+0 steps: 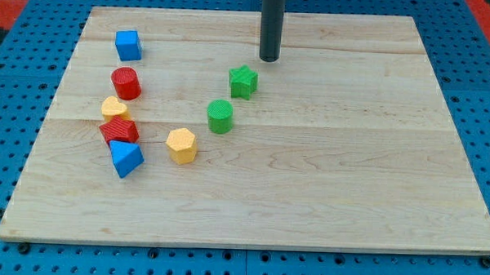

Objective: Slide the blue cube towards the right

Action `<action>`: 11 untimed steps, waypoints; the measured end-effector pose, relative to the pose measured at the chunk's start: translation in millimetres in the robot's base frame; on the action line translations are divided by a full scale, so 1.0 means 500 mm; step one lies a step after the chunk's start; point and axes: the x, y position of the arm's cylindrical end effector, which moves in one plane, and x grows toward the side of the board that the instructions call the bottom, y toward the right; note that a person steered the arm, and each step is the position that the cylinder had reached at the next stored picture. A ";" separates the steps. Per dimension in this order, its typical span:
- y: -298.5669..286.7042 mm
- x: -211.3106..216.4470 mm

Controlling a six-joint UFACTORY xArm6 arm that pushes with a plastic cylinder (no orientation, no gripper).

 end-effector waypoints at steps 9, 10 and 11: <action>-0.475 0.070; -0.518 0.012; -0.493 -0.029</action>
